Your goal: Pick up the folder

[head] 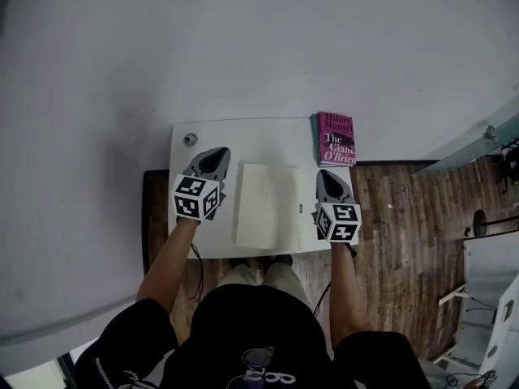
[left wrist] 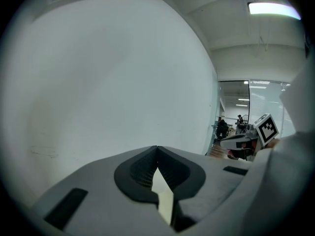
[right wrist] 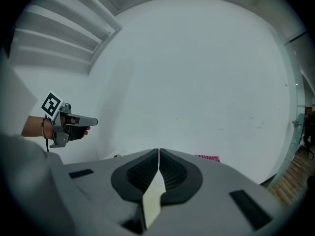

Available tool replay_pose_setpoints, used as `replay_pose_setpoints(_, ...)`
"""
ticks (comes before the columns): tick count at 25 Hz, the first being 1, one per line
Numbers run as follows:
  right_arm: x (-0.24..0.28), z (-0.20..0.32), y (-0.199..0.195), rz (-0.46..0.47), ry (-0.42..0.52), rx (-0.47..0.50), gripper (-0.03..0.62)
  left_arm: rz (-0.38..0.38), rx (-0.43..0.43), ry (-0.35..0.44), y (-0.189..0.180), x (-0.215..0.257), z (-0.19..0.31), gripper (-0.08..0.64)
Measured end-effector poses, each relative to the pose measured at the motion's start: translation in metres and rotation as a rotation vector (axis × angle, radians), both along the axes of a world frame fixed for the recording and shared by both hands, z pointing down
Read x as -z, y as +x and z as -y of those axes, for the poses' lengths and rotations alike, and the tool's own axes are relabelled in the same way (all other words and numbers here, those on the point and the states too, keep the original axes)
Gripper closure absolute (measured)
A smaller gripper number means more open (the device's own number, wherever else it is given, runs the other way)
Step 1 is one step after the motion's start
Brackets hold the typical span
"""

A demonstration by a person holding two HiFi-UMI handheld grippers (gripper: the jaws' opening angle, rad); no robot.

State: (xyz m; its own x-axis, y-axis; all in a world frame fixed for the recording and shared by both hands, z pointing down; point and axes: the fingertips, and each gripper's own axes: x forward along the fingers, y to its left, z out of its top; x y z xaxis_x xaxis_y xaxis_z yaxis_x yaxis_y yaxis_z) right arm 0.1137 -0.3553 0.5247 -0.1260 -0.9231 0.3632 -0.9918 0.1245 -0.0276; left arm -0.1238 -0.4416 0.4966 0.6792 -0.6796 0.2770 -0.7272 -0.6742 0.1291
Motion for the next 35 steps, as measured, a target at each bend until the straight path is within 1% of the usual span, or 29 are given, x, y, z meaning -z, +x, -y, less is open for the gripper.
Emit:
replay_pose_setpoints(9, -0.002, 0.015, 0.032, 0.024, 0.000, 0.069, 0.568, 0.023, 0.061, -0.016, 0.027, -0.003, -0.008, 0.538)
replay_pose_setpoints(16, -0.014, 0.010, 0.052, 0.035, -0.016, 0.130, 0.568, 0.041, 0.105, -0.031, 0.052, -0.010, -0.030, 0.538)
replay_pose_setpoints(22, -0.024, 0.002, 0.060, 0.052, -0.030, 0.195, 0.568, 0.042, 0.141, -0.040, 0.062, -0.018, -0.050, 0.538)
replay_pose_setpoints(24, -0.033, -0.002, 0.059, 0.059, -0.046, 0.217, 0.568, 0.051, 0.158, -0.057, 0.062, -0.028, -0.058, 0.538)
replay_pose_setpoints(28, -0.050, -0.007, 0.056, 0.085, -0.088, 0.266, 0.568, 0.075, 0.201, -0.114, 0.060, -0.053, -0.067, 0.538)
replay_pose_setpoints(31, -0.059, -0.011, 0.053, 0.095, -0.108, 0.284, 0.566, 0.067, 0.203, -0.144, 0.060, -0.067, -0.075, 0.538)
replay_pose_setpoints(35, -0.067, -0.015, 0.054, 0.114, -0.124, 0.280, 0.566, 0.064, 0.204, -0.167, 0.062, -0.078, -0.081, 0.538)
